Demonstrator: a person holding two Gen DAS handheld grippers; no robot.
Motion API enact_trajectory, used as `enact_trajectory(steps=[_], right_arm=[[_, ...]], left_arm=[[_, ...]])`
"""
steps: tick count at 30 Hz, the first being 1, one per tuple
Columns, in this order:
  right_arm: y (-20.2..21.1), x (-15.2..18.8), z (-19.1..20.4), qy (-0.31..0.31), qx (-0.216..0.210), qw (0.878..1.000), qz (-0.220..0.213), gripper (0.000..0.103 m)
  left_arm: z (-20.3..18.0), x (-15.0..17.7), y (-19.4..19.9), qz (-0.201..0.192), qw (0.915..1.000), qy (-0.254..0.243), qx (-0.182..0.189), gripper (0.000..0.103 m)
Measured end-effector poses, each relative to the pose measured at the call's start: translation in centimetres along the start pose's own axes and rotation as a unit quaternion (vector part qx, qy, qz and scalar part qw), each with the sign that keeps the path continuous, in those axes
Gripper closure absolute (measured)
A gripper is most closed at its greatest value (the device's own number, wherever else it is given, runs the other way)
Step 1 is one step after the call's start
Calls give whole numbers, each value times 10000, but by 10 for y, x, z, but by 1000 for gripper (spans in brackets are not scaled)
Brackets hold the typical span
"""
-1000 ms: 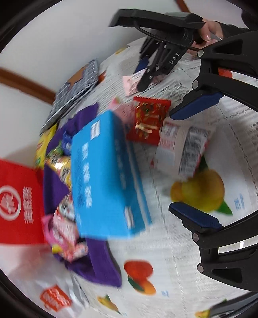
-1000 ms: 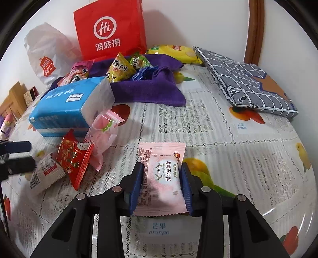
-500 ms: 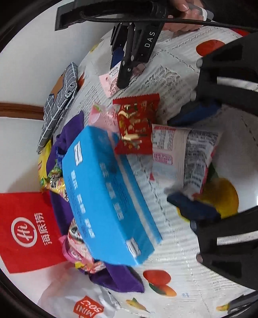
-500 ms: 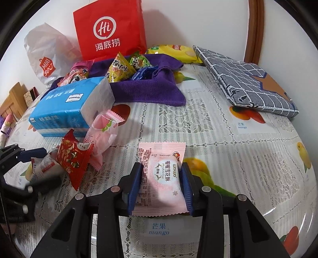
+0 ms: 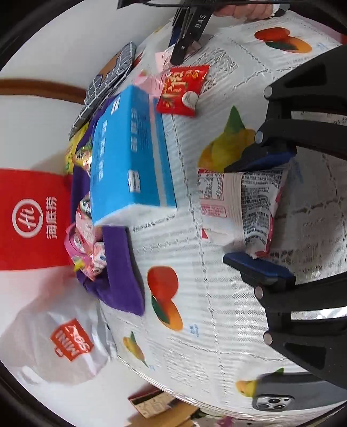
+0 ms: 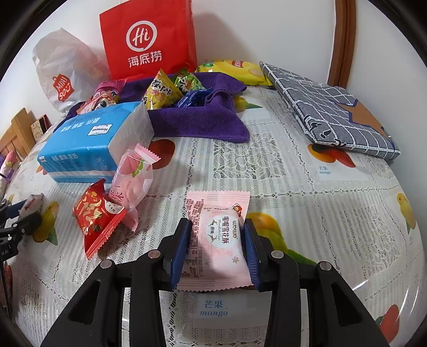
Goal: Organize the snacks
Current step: 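Grasp the white-and-red wrapper packet with the left gripper while the right holds the pink packet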
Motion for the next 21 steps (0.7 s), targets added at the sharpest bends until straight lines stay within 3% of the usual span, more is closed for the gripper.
enact_trajectory(steps=[17, 21], right_arm=[[0, -1, -4, -101, -228, 9997, 40, 58], [0, 0, 0, -4, -218, 9997, 57, 52]], left_arm=[[-1, 0, -2, -6, 10000, 26, 47, 40], [-1, 0, -2, -7, 10000, 35, 69, 38]])
Point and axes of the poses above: each gripper's, at about its wrist camera, not at the fingertips, and y roughly against the way its jaws point, z to its left, x to its underside, the point moved 1 cm from there along -y, roughly the way its jaws point, and after that the axes turned 15 degrees about -y, right-handed, at the moved point
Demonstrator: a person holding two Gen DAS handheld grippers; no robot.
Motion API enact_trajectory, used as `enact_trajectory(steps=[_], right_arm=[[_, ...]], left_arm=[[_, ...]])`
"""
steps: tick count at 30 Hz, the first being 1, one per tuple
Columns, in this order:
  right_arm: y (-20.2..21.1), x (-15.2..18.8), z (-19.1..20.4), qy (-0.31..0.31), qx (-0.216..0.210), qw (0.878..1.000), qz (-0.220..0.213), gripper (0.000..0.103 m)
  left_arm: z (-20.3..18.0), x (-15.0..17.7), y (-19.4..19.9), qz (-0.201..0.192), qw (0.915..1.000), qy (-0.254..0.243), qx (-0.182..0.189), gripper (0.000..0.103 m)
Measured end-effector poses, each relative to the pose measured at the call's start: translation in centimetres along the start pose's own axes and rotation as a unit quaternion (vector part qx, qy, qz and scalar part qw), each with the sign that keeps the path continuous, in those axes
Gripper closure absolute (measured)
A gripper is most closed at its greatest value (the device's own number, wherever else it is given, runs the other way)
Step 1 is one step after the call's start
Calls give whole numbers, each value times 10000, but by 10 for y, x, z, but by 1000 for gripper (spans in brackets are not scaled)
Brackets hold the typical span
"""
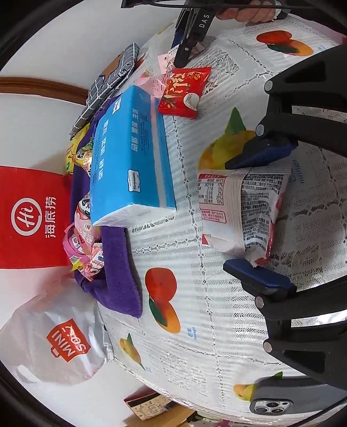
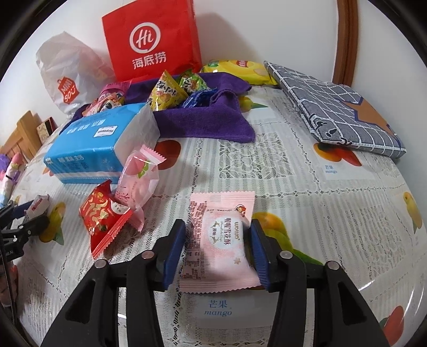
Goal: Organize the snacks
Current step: 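Grasp the white-and-red wrapper packet with the left gripper while the right holds the pink packet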
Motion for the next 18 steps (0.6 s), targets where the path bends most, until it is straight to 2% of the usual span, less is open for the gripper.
enact_trajectory(steps=[6, 15, 18], right_arm=[[-1, 0, 1, 64, 37, 10000, 5, 50], [-1, 1, 4, 101, 64, 9999, 5, 49], [-1, 0, 4, 95, 85, 9999, -7, 52]], left_arm=[[-1, 0, 0, -2, 10000, 6, -15, 38], [8, 3, 4, -94, 9995, 289, -33, 53], [9, 5, 6, -88, 9990, 375, -242, 56]])
Point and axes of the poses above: each gripper's, at about its wrist camera, not at the fingertips, and y roughly against the way its jaws point, z to its left, x to its underside, the point moved 1 cm from there along -y, roughly the way its jaws point, and after that the axes turned 15 degrees about -y, right-handed, at the moved point
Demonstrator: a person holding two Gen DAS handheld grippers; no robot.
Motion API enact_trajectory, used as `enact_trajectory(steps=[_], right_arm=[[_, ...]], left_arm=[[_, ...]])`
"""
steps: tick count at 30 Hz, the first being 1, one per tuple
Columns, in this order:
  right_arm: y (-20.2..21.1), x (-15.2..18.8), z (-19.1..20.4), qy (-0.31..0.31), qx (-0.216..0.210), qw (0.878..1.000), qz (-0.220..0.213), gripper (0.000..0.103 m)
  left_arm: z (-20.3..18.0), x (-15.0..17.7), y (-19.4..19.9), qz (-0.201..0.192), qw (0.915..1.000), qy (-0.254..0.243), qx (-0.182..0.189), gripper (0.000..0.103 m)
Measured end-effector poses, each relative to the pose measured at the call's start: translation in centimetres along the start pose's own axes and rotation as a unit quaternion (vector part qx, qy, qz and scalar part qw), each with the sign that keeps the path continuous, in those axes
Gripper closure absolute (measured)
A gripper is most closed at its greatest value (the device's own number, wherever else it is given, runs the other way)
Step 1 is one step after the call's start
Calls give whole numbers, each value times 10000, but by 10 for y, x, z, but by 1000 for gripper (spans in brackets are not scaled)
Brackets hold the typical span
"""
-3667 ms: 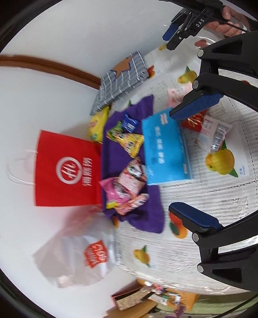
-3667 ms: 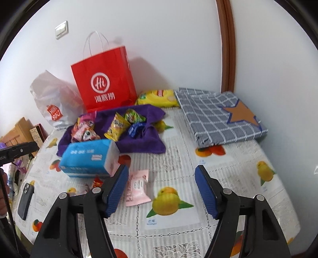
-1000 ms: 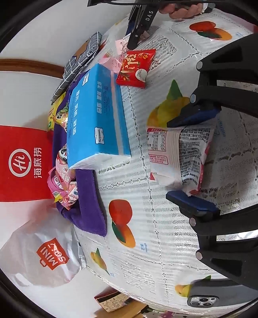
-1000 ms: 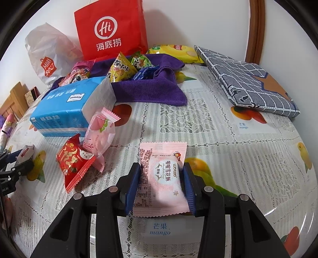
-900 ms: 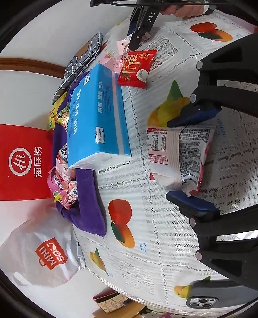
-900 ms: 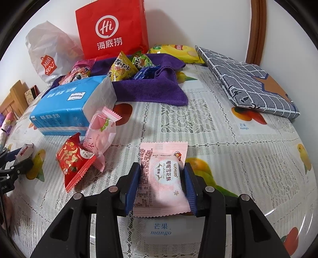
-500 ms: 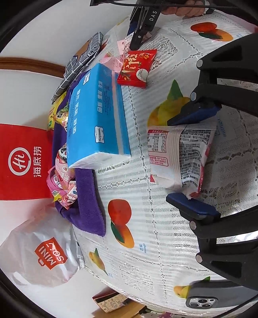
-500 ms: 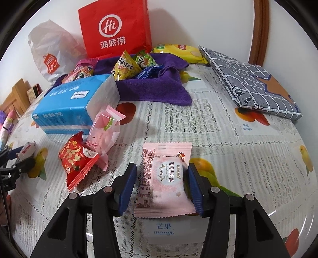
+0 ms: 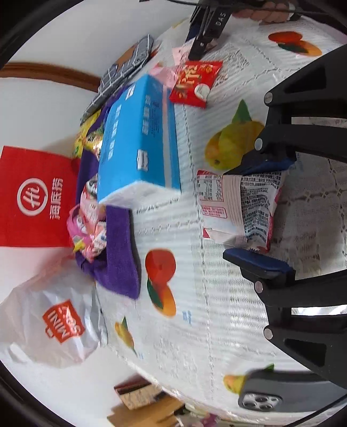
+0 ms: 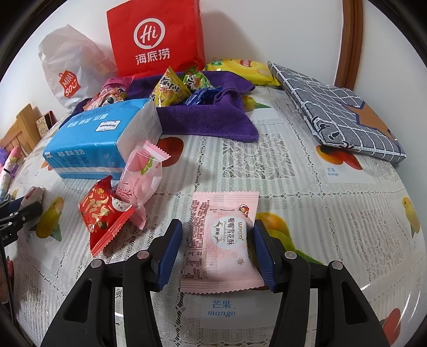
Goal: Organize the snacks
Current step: 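Grasp the white-and-red wrapper packet with the left gripper while the right holds the pink packet, then carry the white wrapper and pink cookie packet over the purple towel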
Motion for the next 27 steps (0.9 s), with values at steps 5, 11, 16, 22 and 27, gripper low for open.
enact_trajectory(steps=[5, 11, 16, 22, 27], right_arm=[[2, -3, -10, -233, -101, 9997, -46, 66], [11, -1, -6, -213, -82, 9996, -190, 66], [27, -9, 5, -254, -233, 9991, -254, 66], [51, -29, 25, -132, -415, 9978, -498, 66], [59, -30, 34, 21, -425, 9972, -619, 66]], left_arm=[[5, 0, 5, 15, 9998, 155, 100, 59], [8, -3, 18, -17, 9990, 282, 338, 60], [12, -10, 30, -69, 9980, 374, 503, 68], [10, -30, 42, -228, 9979, 228, 570, 74], [14, -25, 43, -228, 9975, 281, 612, 74]])
Point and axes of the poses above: each gripper's, at about its wrist camera, not at the fingertips, and y roughly against the way its jaws point, z to its left, x to its underside, the point moved 1 cm from there along -y, roughly the way its jaws point, and after that the axes turned 15 degrees about -y, right-handed, at the moved point
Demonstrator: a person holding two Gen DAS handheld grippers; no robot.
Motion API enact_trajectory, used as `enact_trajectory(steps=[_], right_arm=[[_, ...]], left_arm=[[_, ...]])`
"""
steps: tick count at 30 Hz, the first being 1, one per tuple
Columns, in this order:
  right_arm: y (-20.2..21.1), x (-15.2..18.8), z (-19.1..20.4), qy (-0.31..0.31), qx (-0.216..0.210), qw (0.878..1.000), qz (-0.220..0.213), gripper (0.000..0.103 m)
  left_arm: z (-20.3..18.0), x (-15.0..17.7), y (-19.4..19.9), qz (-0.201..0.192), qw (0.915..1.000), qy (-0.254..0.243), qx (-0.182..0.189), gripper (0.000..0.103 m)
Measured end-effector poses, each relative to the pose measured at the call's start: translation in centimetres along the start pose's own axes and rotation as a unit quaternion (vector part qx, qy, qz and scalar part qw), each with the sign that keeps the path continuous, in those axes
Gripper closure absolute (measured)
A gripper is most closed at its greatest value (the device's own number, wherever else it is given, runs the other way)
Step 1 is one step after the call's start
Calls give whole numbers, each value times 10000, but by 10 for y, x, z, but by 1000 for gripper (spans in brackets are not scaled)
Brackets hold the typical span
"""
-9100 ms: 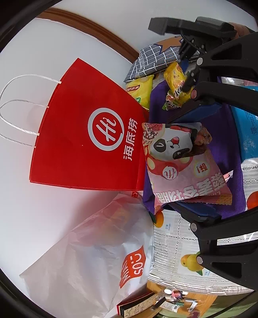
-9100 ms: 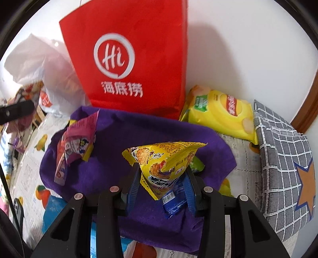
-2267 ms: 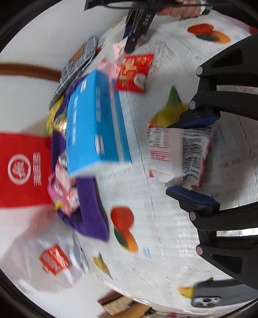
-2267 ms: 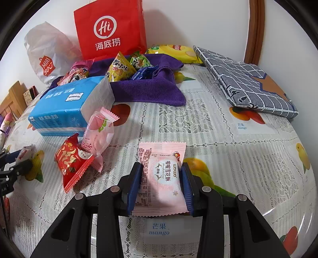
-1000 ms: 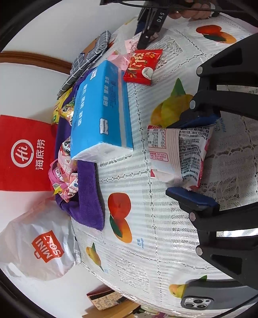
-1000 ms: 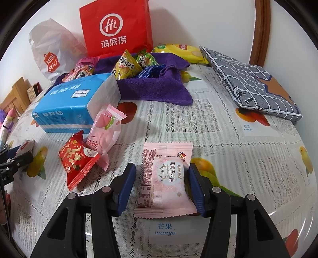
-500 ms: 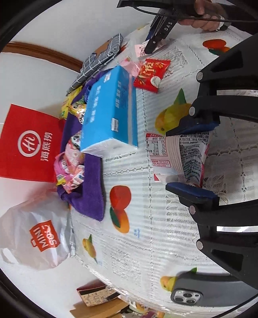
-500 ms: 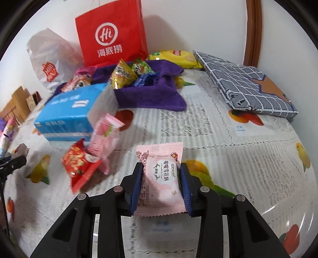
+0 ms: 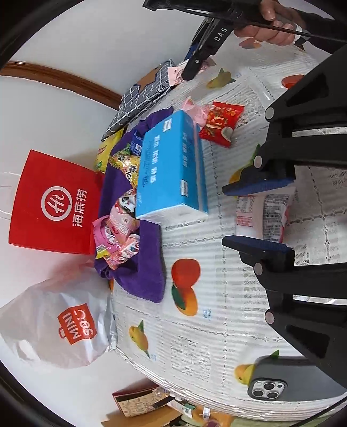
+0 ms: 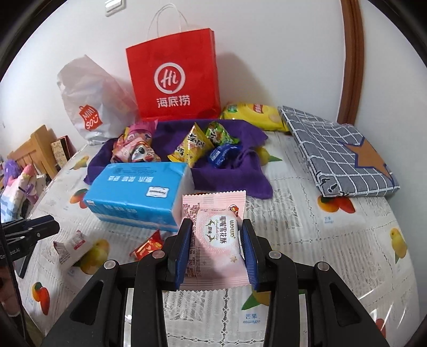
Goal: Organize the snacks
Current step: 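Carry the white wrapper and pink cookie packet over the purple towel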
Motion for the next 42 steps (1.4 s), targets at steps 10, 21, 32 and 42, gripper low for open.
enact_trajectory(steps=[10, 21, 32, 42], right_arm=[[-7, 21, 2, -61, 11, 9997, 248, 66], [-9, 34, 5, 72, 55, 9995, 304, 66], [-12, 38, 6, 74, 114, 9994, 331, 66], [-4, 26, 14, 116, 23, 9997, 205, 66]], left_arm=[[-9, 14, -21, 327, 9989, -181, 267, 35], [-16, 21, -52, 455, 9957, -535, -610, 46], [4, 16, -29, 148, 9993, -284, -192, 77], [-4, -7, -13, -149, 9995, -280, 38, 87]])
Point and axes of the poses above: each gripper's, at about its wrist camera, not at the fingertips, and y roughly against the way its jaws point, z to its left, x to its underside, the point moved 1 cm from there along -y, roughly the way its jaws point, and after that the axes turned 15 degrees about -y, right-handed, at the moved point
